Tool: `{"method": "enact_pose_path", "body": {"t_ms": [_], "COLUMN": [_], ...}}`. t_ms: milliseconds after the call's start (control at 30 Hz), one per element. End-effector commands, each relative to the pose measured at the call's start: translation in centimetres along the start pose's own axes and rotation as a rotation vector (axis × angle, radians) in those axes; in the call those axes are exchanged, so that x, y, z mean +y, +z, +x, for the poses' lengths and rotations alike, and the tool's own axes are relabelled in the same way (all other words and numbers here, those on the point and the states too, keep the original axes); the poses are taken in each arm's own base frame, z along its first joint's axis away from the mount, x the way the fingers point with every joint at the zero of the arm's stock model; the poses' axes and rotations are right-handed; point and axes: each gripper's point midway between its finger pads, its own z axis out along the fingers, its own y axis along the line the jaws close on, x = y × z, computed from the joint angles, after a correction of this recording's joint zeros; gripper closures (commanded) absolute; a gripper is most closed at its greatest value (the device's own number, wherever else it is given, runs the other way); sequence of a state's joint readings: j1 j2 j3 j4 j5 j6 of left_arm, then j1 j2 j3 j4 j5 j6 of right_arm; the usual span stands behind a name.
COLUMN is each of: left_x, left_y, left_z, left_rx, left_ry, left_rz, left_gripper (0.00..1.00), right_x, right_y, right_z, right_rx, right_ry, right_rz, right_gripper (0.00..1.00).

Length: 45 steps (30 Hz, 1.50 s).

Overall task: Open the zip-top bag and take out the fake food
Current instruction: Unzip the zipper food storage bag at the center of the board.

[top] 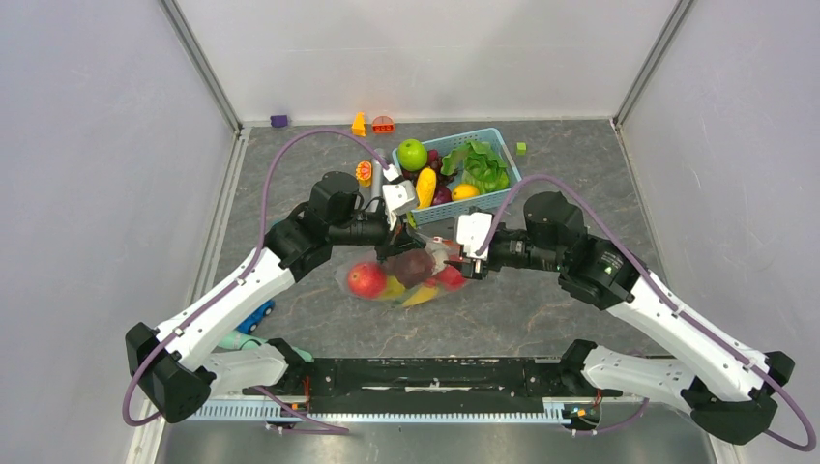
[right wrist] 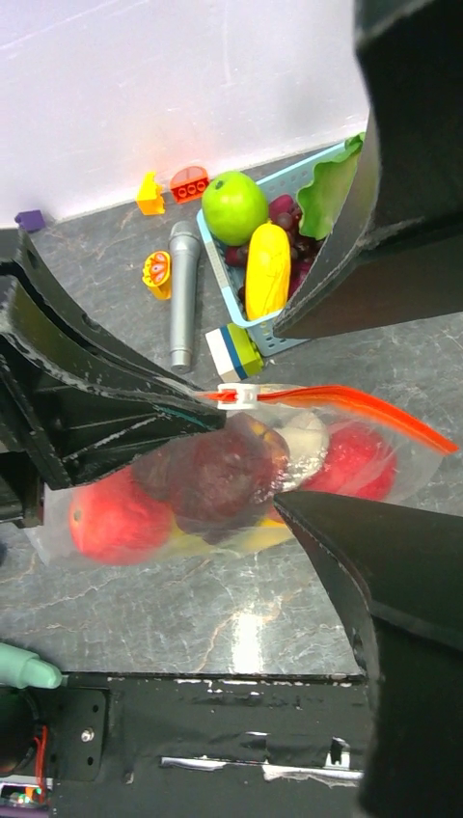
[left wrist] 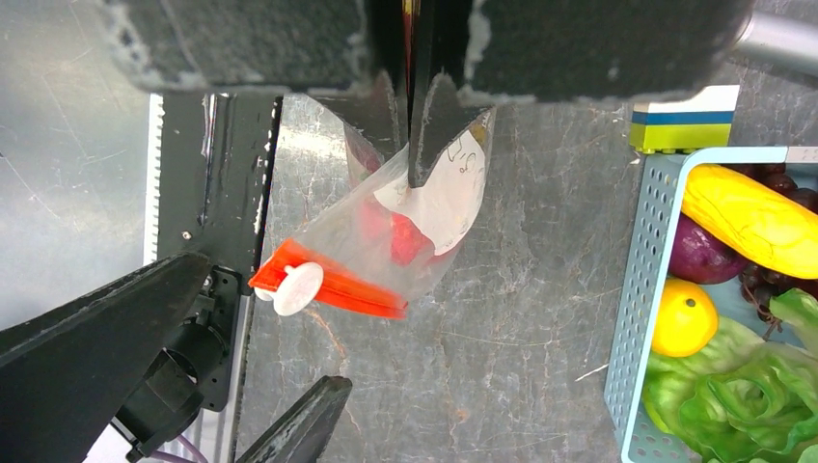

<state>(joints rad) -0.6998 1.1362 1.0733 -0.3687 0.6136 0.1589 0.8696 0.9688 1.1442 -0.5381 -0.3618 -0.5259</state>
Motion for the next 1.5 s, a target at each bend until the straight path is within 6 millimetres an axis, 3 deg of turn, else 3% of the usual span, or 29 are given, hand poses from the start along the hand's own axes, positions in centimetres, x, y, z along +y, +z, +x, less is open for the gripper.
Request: {"method": "enact_pose_path", "body": {"t_ms": [0,233,433,600,700,800,900,1167,1300,1333,1433,1467], "left_x": [-0.5,-0.8,-0.9,-0.9,-1.0,-1.0,-1.0,-1.1,-1.1,-1.1,-1.3,-1.4], "left_y": [-0.2,0.0,0.0,0.0,0.0,-0.1,-0.1,-0.1,-0.1,-0.1,-0.3,-0.3], "left_z": [-1.5,-1.5,-1.5,-1.6,-1.6,-1.5,-1.6,-1.7,-1.7,-1.7,-2.0,-2.0], "left_rx": [-0.047,-0.047,-0.048,-0.049,-0.05,-0.05,-0.051,-0.055,-0.055,-0.056,-0.064,-0.065], "left_ry": [0.056,0.047,0.047,0.048,0.049,0.051,0.053,0.055,0.054,0.053,0.056,0.057], "left_rz": [0.038,0.058,0.066,0.069,0.071,0.071,0.07,0.073,0.075,0.076,0.082,0.085], "left_gripper": [0.98,0.98,0.98,0.98,0.98,0.98,0.98,0.98,0.98,0.95,0.75,0.64], "right_x": [-0.8,-1.1,-1.2,-1.4,-1.4,-1.4,-1.2,-0.8,-0.7,-0.7,-0.4,-0.2], "right_y": [0.1,1.2,1.6,1.6,1.7,1.7,1.8,1.9,1.9,1.9,2.0,2.0], "right_z": [-2.0,-2.4,-1.9,-1.6,-1.4,-1.1,-0.9,-0.8,-0.8,-0.9,-0.9,-1.0], "right_rx": [-0.084,-0.103,-0.09,-0.084,-0.077,-0.07,-0.068,-0.071,-0.075,-0.077,-0.08,-0.083], "right_ry": [0.006,0.021,0.03,0.032,0.035,0.039,0.04,0.042,0.04,0.039,0.039,0.039], "right_rz": [0.029,0.019,0.018,0.029,0.03,0.034,0.027,0.003,-0.006,-0.006,-0.023,-0.034], "right_gripper": [0.36,0.42,0.59,0.62,0.62,0.53,0.54,0.74,0.92,0.95,1.0,1.0]}}
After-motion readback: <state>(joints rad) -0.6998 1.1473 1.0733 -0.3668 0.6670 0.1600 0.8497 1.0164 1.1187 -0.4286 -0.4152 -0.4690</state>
